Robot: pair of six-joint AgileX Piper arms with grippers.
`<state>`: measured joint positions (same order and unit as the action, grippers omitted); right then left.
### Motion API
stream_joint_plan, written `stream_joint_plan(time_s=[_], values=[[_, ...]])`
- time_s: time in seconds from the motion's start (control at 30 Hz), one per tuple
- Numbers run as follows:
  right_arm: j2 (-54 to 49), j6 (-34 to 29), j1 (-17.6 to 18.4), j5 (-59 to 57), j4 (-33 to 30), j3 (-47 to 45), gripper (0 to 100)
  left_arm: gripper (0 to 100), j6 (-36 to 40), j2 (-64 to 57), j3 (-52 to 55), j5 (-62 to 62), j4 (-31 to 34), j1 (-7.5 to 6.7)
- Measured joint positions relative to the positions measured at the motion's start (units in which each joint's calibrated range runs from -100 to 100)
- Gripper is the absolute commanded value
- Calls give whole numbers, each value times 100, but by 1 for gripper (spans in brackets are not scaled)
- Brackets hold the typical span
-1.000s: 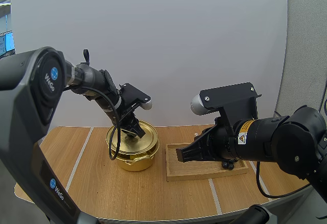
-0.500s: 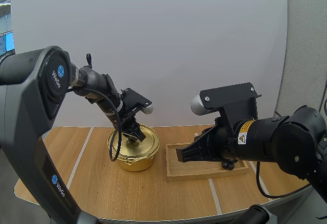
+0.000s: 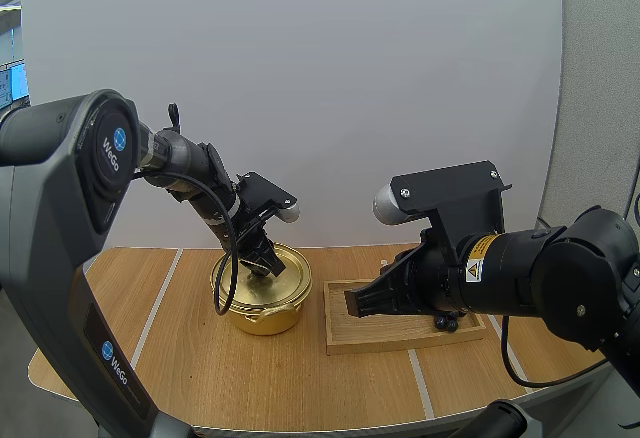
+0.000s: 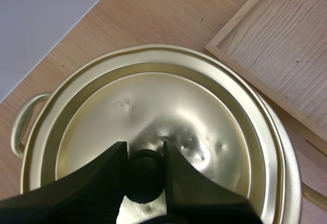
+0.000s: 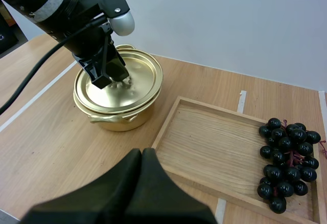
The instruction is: Open the pot, put the pineapple inside, and close it
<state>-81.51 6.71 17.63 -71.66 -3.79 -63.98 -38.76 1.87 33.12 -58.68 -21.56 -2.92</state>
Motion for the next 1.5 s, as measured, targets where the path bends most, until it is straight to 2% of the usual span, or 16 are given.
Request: stream_joint_plan(time_s=[0.37, 1.0, 1.07, 1.1, 1.17, 1.2, 1.23, 1.5], values=[[0, 0, 0, 0, 0, 0, 0, 0, 0, -328, 28, -399, 0, 0], [0, 0, 0, 0, 0, 0, 0, 2, 0, -67, 39, -356, -37, 0], [0, 0, 0, 0, 0, 0, 0, 15, 0, -67, 39, -356, -37, 0], [0, 0, 0, 0, 0, 0, 0, 27, 0, -67, 39, -356, -37, 0], [0, 0, 0, 0, 0, 0, 0, 61, 35, -67, 39, -356, -46, 0], [0, 0, 0, 0, 0, 0, 0, 85, 59, -67, 39, -356, -46, 0], [0, 0, 0, 0, 0, 0, 0, 100, 71, -67, 39, -356, -46, 0], [0, 0, 0, 0, 0, 0, 0, 100, -8, -210, 39, -419, -46, 0]])
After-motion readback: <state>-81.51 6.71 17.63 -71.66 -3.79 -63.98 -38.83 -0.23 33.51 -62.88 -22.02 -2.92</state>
